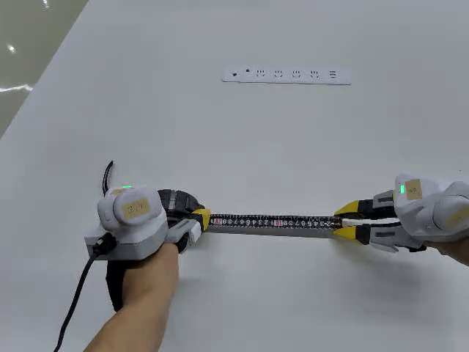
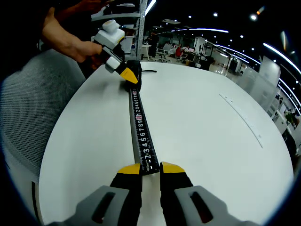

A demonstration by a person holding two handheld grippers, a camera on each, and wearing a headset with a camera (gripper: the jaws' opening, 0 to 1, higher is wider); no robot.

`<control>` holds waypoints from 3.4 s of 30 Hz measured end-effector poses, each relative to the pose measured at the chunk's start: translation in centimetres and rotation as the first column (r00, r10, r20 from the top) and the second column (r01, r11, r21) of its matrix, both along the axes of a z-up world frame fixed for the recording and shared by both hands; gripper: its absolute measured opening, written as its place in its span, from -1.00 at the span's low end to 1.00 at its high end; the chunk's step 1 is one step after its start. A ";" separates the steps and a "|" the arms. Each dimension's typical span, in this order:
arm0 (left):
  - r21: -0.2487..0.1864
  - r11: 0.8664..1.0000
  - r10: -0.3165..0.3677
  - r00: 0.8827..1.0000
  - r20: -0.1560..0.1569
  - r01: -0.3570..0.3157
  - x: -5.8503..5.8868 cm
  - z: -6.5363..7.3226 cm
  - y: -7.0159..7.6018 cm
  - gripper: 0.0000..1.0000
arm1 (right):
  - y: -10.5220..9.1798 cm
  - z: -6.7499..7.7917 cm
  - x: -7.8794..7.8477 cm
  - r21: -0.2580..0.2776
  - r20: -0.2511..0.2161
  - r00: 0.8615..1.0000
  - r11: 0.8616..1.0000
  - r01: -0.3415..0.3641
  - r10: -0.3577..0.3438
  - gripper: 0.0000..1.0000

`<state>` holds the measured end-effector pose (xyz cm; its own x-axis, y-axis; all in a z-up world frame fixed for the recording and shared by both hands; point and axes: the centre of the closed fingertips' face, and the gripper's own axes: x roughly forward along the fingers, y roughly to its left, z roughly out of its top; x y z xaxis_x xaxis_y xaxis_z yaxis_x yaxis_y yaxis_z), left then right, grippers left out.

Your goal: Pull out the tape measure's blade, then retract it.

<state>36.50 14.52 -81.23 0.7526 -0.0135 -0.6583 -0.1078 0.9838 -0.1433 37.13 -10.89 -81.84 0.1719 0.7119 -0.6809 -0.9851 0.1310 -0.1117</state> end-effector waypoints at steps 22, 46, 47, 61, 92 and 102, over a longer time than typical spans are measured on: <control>-0.015 1.000 0.004 1.000 0.005 -0.004 0.0 0.0 0.1 0.22 | 2.6 0.0 0.2 0.032 -0.001 1.000 0.999 -0.024 0.025 -0.76; -0.024 1.000 0.008 1.000 0.007 -0.008 0.0 0.0 0.1 0.22 | 5.2 -0.2 0.5 0.056 -0.001 0.999 0.998 -0.035 0.035 -0.76; -0.024 1.000 0.008 1.000 0.007 -0.008 0.0 0.0 0.1 0.22 | 5.4 -0.3 0.5 0.055 0.001 0.999 0.998 -0.040 0.040 -0.76; -0.024 1.000 0.008 1.000 0.006 -0.008 0.0 0.0 0.1 0.23 | 7.7 -0.5 0.2 0.060 -0.003 0.998 0.997 -0.055 0.055 -0.76; -0.034 0.999 0.012 1.000 0.007 -0.012 0.0 0.1 0.1 0.23 | 11.3 -0.5 -0.1 0.073 -0.011 0.997 0.995 -0.072 0.073 -0.76; -0.042 0.999 0.014 1.000 0.007 -0.013 0.0 0.1 0.1 0.23 | 12.7 -0.4 -0.2 0.083 -0.010 0.996 0.993 -0.083 0.084 -0.76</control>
